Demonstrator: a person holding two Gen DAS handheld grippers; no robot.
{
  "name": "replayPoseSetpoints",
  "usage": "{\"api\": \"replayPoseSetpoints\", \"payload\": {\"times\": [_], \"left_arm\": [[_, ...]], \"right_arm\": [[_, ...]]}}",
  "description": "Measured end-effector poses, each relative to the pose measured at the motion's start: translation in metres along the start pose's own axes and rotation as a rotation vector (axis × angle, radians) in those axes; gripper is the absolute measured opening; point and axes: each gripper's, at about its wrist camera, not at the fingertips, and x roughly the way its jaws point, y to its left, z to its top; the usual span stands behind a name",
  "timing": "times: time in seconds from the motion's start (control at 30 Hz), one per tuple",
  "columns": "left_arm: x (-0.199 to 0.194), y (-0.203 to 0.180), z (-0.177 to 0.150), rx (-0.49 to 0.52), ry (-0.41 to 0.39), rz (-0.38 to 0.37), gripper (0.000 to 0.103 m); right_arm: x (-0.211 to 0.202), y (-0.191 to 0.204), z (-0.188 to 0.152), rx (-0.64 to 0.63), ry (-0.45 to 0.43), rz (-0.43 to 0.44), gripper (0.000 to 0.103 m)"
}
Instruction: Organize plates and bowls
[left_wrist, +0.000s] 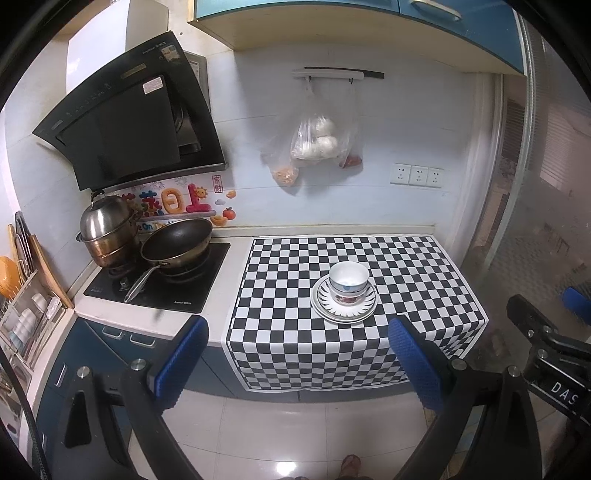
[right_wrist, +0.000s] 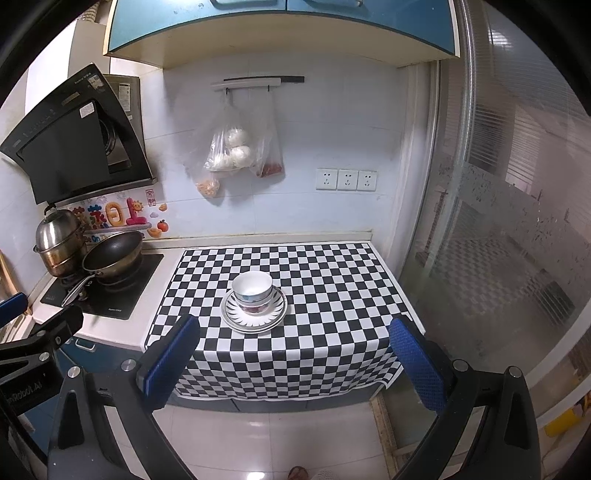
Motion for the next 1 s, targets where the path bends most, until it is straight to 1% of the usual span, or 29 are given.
{"api": "replayPoseSetpoints", "payload": {"times": [0.47, 0.77, 1.0], "left_arm": [[-0.001, -0.004, 0.0, -0.002, -0.002, -0.001, 0.1], [-0.007, -0.01, 0.001, 0.018, -0.005, 0.0, 0.1], [-0.007, -0.01, 0.002, 0.016, -0.007, -0.008, 0.1]], "right_arm": [[0.001, -0.006, -0.001, -0.007, 0.003, 0.004, 0.103], [0.002, -0.012, -0.001, 0.001, 0.007, 0.01, 0.103], [0.0, -0.016, -0.001, 0.004, 0.001, 0.0, 0.103]]}}
